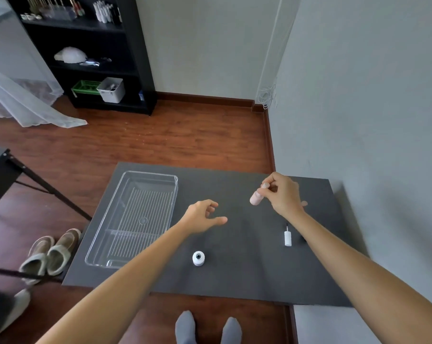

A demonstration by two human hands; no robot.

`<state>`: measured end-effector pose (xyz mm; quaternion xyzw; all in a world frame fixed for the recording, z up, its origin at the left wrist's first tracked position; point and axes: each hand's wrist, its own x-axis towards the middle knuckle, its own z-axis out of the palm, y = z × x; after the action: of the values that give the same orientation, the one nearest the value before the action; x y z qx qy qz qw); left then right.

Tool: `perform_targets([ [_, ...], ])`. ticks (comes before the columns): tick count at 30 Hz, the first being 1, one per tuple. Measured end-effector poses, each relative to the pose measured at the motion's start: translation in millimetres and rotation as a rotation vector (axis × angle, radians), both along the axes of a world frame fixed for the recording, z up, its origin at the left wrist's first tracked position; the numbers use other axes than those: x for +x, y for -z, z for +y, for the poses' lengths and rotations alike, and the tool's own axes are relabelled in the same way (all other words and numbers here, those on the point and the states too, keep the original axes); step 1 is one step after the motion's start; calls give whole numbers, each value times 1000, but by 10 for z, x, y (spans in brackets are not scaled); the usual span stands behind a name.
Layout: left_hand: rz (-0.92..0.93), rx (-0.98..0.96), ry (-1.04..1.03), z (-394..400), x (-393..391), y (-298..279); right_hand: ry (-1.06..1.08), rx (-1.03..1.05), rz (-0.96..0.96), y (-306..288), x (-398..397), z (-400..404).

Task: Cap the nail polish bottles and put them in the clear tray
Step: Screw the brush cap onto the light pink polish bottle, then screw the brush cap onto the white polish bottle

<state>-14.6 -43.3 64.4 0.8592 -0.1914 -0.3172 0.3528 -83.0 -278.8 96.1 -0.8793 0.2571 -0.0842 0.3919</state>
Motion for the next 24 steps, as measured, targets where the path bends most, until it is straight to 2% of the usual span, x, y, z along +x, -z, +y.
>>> perform_targets([
  [4, 67, 60, 39, 206, -142, 254, 131, -136, 174, 311, -69, 0],
  [12, 209, 120, 203, 454, -285, 597, 109, -231, 120, 712, -149, -36],
  [18, 143, 138, 280, 580, -383, 707, 127, -216, 84, 813, -170, -32],
  [24, 31, 128, 215, 574, -418, 760, 95, -89, 100, 800, -265, -18],
])
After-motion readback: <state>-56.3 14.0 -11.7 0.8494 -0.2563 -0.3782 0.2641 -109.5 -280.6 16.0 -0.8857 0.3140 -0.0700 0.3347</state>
